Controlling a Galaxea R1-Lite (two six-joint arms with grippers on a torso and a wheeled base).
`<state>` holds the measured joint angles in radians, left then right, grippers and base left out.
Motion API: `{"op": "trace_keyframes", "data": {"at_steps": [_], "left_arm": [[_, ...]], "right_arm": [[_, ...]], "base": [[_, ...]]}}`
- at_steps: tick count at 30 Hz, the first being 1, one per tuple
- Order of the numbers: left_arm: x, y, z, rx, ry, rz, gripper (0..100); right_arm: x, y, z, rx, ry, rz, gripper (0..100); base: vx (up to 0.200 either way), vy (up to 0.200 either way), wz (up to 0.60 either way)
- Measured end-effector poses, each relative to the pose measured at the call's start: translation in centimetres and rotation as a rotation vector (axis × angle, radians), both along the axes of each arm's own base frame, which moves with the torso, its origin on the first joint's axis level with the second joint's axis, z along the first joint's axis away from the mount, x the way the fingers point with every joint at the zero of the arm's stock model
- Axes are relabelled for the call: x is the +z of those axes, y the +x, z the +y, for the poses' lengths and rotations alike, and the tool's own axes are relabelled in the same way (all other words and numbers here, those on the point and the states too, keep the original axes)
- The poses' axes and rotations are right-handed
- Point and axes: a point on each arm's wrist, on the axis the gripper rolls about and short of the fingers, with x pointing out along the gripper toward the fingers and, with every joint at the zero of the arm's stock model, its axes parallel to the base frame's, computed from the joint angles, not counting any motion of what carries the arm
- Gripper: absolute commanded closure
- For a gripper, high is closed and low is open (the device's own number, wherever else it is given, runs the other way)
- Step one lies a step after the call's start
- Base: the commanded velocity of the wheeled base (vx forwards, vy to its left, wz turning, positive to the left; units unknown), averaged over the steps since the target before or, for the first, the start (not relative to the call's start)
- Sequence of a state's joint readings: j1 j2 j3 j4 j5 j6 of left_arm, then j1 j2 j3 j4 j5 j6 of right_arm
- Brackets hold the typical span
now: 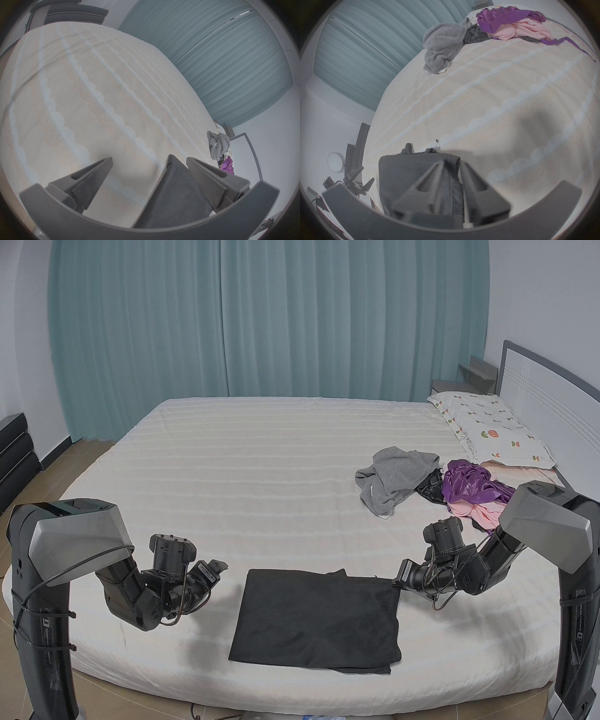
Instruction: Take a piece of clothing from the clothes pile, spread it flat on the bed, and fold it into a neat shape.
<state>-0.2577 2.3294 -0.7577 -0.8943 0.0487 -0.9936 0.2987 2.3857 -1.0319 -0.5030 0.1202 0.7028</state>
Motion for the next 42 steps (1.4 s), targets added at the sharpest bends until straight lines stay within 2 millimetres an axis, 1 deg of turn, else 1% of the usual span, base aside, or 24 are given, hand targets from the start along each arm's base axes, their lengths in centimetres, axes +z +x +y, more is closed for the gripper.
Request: {"op": "trace_keyframes", "data": {"at_steps": [6, 11, 14, 20, 23, 27, 29, 33, 41, 42], "left_arm": [[0.1, -0.2, -0.2, -0.007, 0.001, 0.001, 0], [0.3, -0.4, -0.3, -0.018, -0.006, 0.000, 0], [0.5, -0.6, -0.3, -0.027, -0.012, 0.000, 0], [0.7, -0.8, -0.3, -0.034, -0.018, 0.001, 0], [0.7, -0.9, -0.3, -0.037, -0.019, 0.003, 0], [0.7, -1.0, -0.3, -0.035, -0.023, 0.005, 0], [0.8, -0.9, -0.3, -0.028, -0.033, 0.004, 0], [0.9, -0.7, -0.4, -0.016, -0.052, 0.001, 0], [1.0, -0.7, -1.3, -0.034, -0.058, -0.006, 0], [1.0, -0.7, -1.3, -0.036, -0.058, -0.007, 0]], "right_arm": [[0.4, -0.5, -0.1, 0.001, 0.012, -0.001, 0], [1.2, -1.7, -0.8, -0.001, 0.038, -0.005, 0], [1.6, -2.7, -1.3, -0.020, 0.071, -0.016, 0], [2.7, -5.0, -2.3, -0.080, 0.186, -0.125, 0], [3.0, -5.9, -2.7, -0.099, 0.232, -0.162, 0], [2.9, -7.1, -3.1, -0.112, 0.262, -0.148, 0], [2.8, -7.3, -3.2, -0.114, 0.264, -0.144, 0], [2.8, -7.5, -3.3, -0.117, 0.263, -0.137, 0], [2.7, -7.6, -3.3, -0.118, 0.263, -0.135, 0], [2.7, -7.6, -3.3, -0.119, 0.263, -0.135, 0]], "base": [[0.000, 0.000, 0.00], [0.000, 0.000, 0.00], [0.000, 0.000, 0.00], [-0.200, 0.000, 0.00], [0.000, 0.000, 0.00], [0.000, 0.000, 0.00], [0.000, 0.000, 0.00], [0.000, -0.200, 0.00], [0.000, -0.200, 0.00], [0.000, 0.000, 0.00]]}}
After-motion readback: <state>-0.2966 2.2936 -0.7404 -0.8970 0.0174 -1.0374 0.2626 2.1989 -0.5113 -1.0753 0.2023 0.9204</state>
